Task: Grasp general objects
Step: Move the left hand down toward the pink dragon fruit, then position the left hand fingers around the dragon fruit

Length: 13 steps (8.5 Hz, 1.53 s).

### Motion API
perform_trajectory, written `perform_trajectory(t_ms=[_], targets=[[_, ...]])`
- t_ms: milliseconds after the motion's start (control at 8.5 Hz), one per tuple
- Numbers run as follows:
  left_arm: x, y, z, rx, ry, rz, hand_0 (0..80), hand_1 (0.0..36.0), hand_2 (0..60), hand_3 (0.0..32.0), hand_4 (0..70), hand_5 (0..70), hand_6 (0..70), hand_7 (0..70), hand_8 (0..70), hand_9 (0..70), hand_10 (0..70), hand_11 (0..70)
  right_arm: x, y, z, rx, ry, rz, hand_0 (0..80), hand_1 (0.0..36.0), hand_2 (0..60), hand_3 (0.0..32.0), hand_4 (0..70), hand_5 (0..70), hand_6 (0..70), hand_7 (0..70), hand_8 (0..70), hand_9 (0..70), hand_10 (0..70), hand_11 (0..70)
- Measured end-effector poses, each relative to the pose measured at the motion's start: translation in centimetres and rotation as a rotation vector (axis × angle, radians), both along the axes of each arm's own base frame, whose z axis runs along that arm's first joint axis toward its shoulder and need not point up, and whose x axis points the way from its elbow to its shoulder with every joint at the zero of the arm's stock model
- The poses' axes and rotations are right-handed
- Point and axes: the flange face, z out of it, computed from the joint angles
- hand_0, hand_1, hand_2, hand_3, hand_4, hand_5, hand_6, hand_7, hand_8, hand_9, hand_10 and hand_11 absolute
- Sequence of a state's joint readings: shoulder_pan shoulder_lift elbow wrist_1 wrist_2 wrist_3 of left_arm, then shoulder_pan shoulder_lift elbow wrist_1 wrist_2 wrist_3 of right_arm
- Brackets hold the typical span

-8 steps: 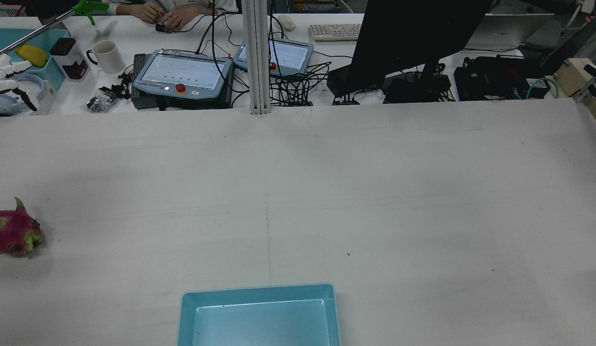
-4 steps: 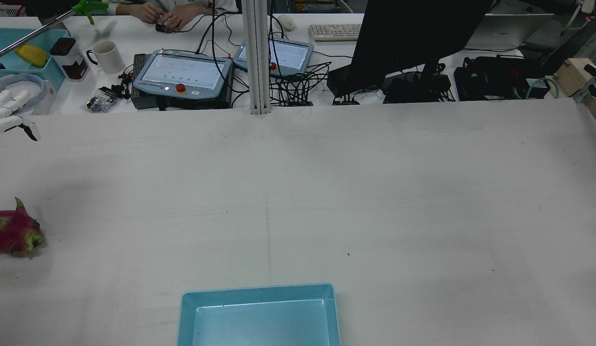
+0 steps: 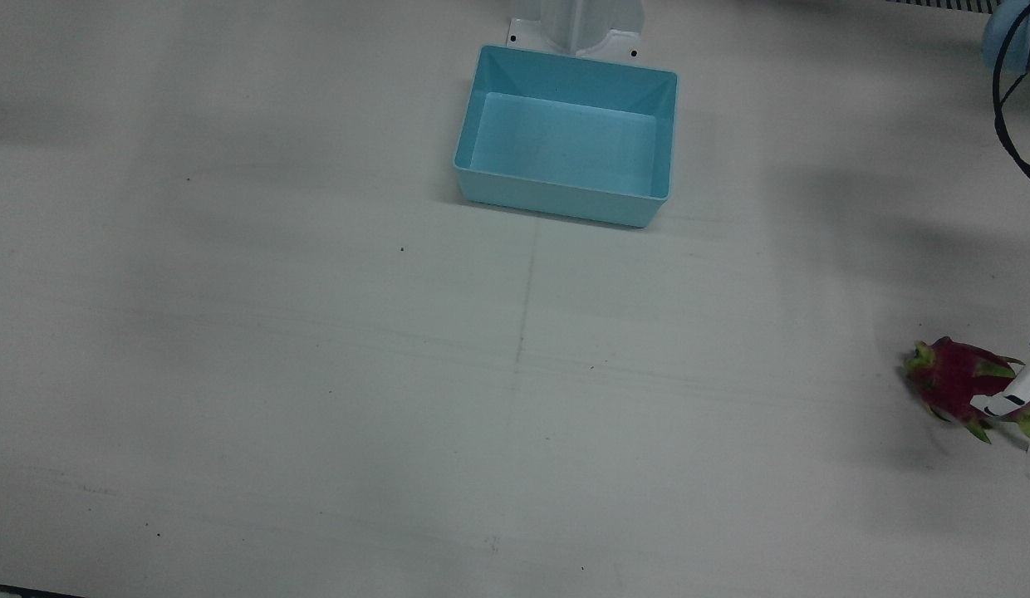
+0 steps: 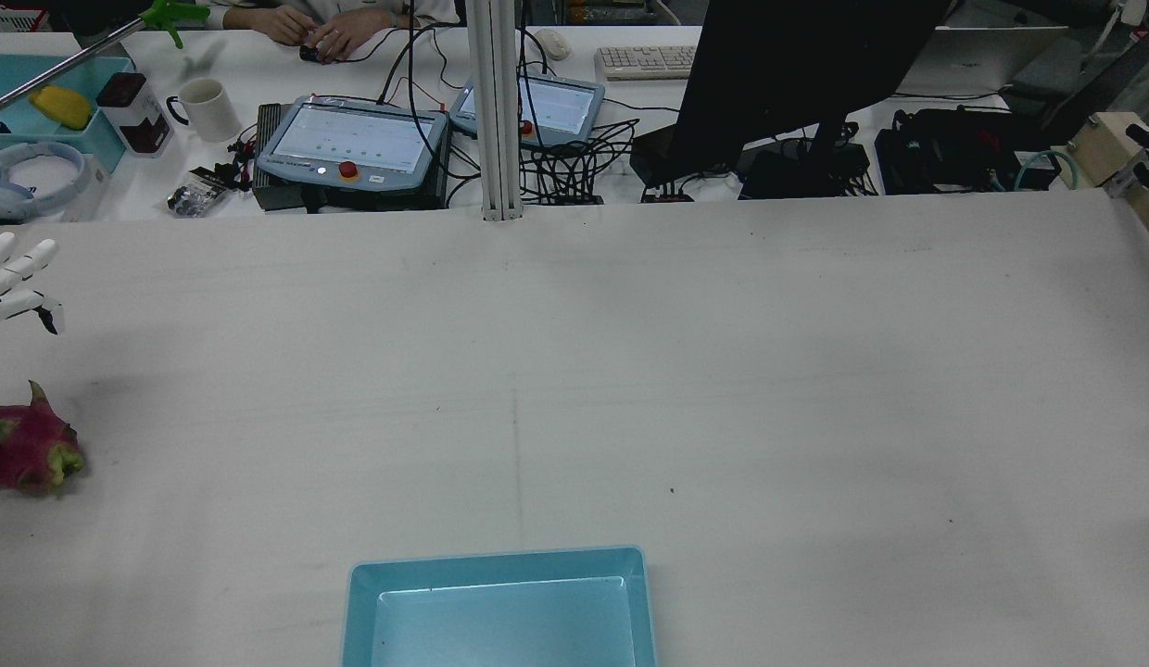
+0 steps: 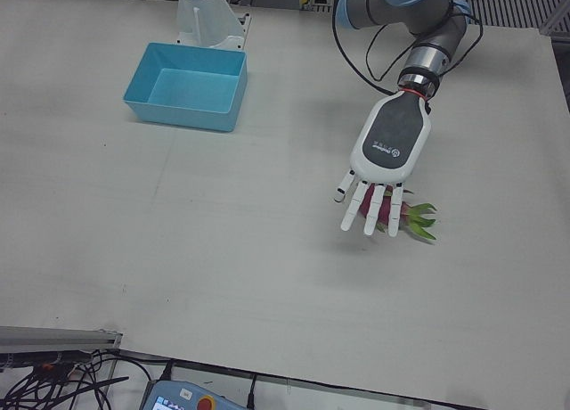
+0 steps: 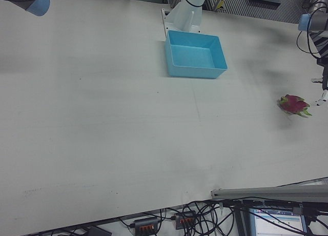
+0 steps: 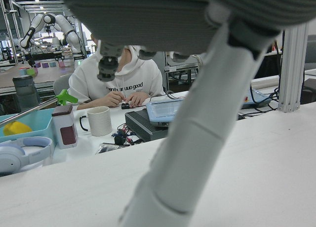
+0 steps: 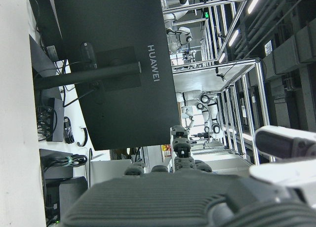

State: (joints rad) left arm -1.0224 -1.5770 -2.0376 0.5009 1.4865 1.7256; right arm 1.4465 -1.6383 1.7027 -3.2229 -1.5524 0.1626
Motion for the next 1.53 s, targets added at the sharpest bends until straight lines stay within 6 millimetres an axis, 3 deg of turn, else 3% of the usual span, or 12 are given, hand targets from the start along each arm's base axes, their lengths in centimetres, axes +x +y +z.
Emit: perform_trajectory(t_ms=[235,471,706,941,1529], targets=[[0.8,-0.7,2.6,0.005,-0.028,0.008,67.3,32.0,7.8,18.2,0.0,0.0,0.0,0.0,0.0,0.0,0.0,0.0,0.0,0.0,0.0,0.0,0.0,0.0,0.0,0.0,0.0,0.0,0.0,0.0,0.0,0.0,0.0,0.0,0.0,0.0],[1.5,-1.3,5.3,-0.003,-0.038,0.014,64.1,30.8,7.4,16.6,0.0,0.0,0.0,0.0,0.0,0.0,0.0,0.0,0.0,0.0,0.0,0.0,0.0,0.0,0.0,0.0,0.0,0.0,0.0,0.0,0.0,0.0,0.0,0.0,0.0,0.0],[1.7,-1.2,7.3,-0.011,-0.042,0.02,59.4,26.0,2.6,17.0,0.0,0.0,0.0,0.0,0.0,0.0,0.0,0.0,0.0,0.0,0.0,0.0,0.0,0.0,0.0,0.0,0.0,0.0,0.0,0.0,0.0,0.0,0.0,0.0,0.0,0.0],[1.8,-1.2,8.5,-0.015,-0.042,0.026,56.4,23.5,3.0,15.4,0.0,0.0,0.0,0.0,0.0,0.0,0.0,0.0,0.0,0.0,0.0,0.0,0.0,0.0,0.0,0.0,0.0,0.0,0.0,0.0,0.0,0.0,0.0,0.0,0.0,0.0],[4.0,-0.8,10.9,-0.025,-0.052,0.079,57.7,24.7,3.7,15.2,0.0,0.0,0.0,0.0,0.0,0.0,0.0,0.0,0.0,0.0,0.0,0.0,0.0,0.0,0.0,0.0,0.0,0.0,0.0,0.0,0.0,0.0,0.0,0.0,0.0,0.0]])
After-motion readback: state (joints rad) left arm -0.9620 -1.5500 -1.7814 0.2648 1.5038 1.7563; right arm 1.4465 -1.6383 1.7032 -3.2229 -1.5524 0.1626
